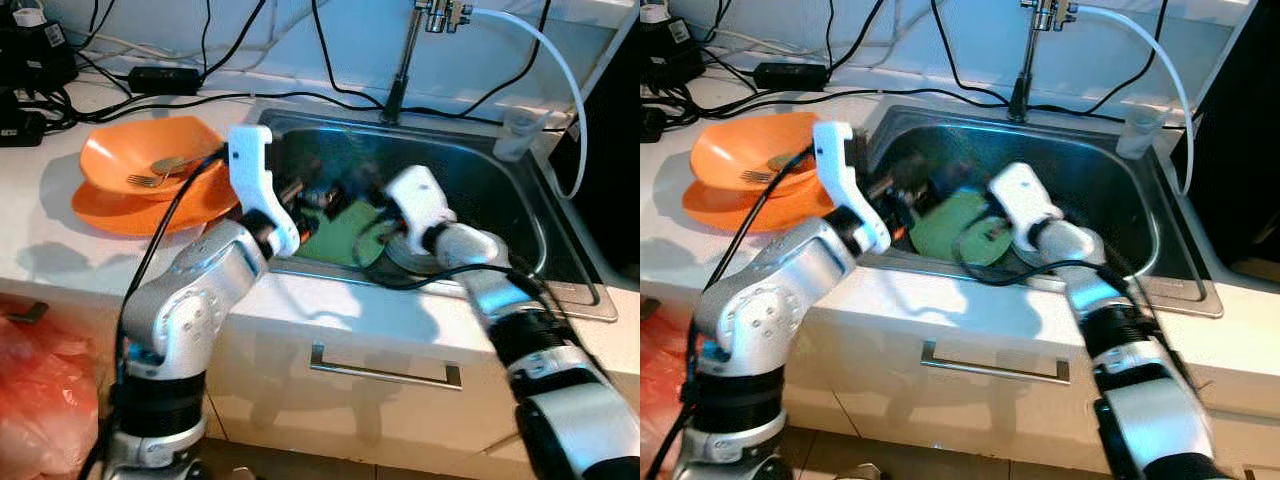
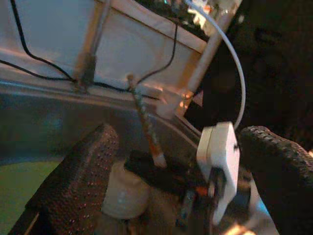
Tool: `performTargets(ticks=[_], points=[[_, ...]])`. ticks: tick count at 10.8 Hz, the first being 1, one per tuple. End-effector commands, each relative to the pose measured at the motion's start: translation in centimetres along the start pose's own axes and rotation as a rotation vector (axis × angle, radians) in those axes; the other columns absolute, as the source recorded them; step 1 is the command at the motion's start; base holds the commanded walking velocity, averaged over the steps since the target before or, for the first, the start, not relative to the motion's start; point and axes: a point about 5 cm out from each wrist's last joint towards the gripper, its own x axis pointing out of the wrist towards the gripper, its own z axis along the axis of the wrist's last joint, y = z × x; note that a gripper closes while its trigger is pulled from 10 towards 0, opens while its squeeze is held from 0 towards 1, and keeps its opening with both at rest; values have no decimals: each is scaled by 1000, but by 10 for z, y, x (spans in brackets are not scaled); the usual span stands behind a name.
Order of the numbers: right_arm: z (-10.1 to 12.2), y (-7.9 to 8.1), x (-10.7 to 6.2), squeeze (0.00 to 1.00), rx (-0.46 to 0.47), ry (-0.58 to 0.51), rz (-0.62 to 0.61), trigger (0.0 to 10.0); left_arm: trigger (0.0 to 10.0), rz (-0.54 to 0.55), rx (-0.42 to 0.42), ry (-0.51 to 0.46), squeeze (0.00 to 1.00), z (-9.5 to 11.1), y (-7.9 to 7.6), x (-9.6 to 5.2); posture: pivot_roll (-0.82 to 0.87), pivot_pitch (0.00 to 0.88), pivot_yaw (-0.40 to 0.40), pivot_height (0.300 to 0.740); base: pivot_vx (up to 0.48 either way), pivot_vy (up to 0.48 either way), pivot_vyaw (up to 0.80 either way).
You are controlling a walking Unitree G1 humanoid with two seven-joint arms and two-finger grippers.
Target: Kitchen organization
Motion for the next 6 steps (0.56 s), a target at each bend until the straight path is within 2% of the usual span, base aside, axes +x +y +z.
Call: performTargets(ticks=[1, 6], points=[[-9, -8, -5, 0, 2, 48, -35, 10000, 10000, -60, -11, 28, 1000, -4, -7, -1, 52, 0, -32, 740, 0, 0, 0], [-32, -27, -11, 0, -87, 216, -138, 10000, 10000, -60, 26, 131, 1000, -20, 1, -13, 65, 0, -21, 740, 0, 0, 0]])
